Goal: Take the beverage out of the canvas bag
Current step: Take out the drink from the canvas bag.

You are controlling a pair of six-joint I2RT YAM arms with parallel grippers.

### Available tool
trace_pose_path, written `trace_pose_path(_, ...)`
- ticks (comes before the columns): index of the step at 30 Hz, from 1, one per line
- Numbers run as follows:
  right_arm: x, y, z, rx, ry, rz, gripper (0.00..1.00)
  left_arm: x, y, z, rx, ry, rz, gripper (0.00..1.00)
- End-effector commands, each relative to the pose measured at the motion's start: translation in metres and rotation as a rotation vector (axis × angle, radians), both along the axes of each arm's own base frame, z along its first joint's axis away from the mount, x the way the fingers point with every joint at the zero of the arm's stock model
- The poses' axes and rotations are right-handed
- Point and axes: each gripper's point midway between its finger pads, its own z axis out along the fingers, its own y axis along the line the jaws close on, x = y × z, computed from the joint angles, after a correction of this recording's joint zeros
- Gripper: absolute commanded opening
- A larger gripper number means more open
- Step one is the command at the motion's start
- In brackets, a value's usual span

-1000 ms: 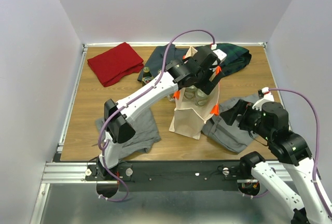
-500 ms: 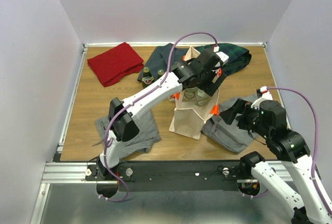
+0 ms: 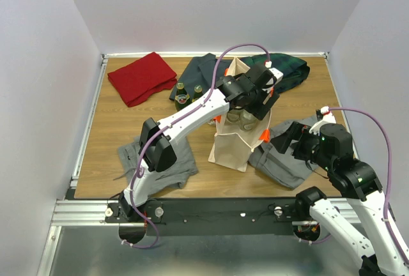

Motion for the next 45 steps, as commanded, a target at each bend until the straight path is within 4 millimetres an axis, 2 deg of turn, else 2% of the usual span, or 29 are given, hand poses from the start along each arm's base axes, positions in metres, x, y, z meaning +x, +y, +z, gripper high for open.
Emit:
trace_pose_path(1,-0.002,-0.005,-0.004,-0.014,0.009,-0.024,1.0,0.001,-0.009,0.0,-0.035,0.02,-0.02,0.79)
trace_pose_path(4,-0.002,-0.004,-0.006,-0.017,0.019,-0.02,1.0,0.002,-0.009,-0.001,-0.037,0.021,-0.016,0.84)
trace_pose_path(30,0.0,-0.005,-0.006,-0.023,0.025,-0.025,1.0,0.014,0.0,-0.001,-0.045,0.03,0.001,0.88)
trace_pose_path(32,0.0,-0.005,-0.006,-0.022,0.027,-0.031,1.0,0.015,0.001,-0.003,-0.044,0.031,0.003,0.87)
trace_pose_path(36,-0.001,-0.006,-0.004,-0.018,0.012,-0.03,1.0,0.012,-0.003,-0.001,-0.063,0.041,-0.015,0.79)
trace_pose_path(45,0.002,-0.004,-0.01,-0.032,0.043,-0.022,1.0,0.013,-0.005,-0.009,-0.058,0.051,-0.019,0.78)
